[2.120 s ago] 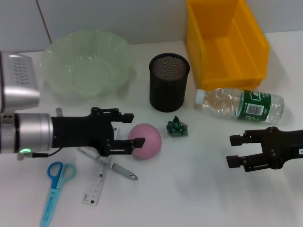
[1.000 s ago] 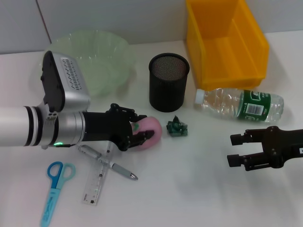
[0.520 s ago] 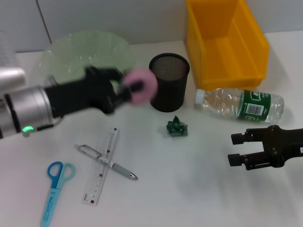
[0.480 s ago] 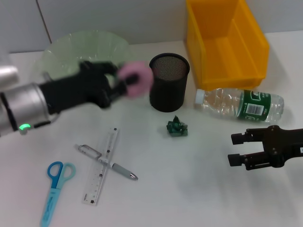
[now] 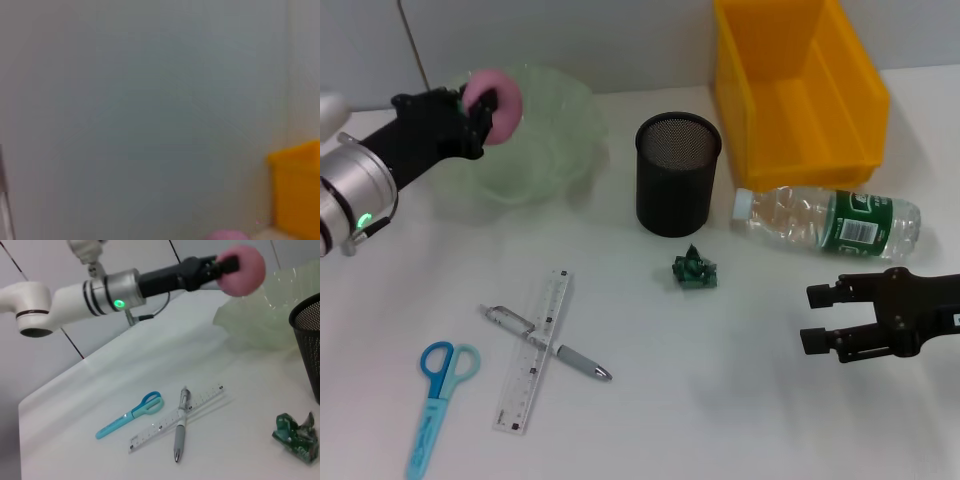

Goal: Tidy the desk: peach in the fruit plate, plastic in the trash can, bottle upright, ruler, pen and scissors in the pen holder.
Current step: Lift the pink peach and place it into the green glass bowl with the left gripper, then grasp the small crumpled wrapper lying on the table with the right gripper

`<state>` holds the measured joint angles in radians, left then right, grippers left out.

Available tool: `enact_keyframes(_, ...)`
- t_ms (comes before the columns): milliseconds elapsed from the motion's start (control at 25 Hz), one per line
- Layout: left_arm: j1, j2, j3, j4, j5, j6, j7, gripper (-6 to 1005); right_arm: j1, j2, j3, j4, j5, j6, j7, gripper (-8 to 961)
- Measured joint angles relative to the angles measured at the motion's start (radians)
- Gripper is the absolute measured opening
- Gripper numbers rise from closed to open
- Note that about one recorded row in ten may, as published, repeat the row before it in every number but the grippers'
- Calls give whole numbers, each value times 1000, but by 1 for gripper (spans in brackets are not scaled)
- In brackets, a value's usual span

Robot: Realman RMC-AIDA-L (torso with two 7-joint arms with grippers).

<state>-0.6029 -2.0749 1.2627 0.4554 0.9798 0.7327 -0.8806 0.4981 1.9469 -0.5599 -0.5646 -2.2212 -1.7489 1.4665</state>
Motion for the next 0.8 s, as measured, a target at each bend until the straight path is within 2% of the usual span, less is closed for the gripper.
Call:
enact_keyframes(120,-33,0,0,-40,-1,-57,0,219,-1,1,0,0,0,0,0,816)
enact_keyframes(520,-36,-2,8,-45,-9,-52,-4,187,-4,1,0,0,0,-2,-7,816)
enact_keyframes(600,-36,-2,8,-45,-9,-52,-5,438,-3,1,-1,0,0,-3,-7,816)
enact_keyframes(800,-34,-2,7,-39,-9,-52,-8,590,-2,1,-2,0,0,-3,-8,816)
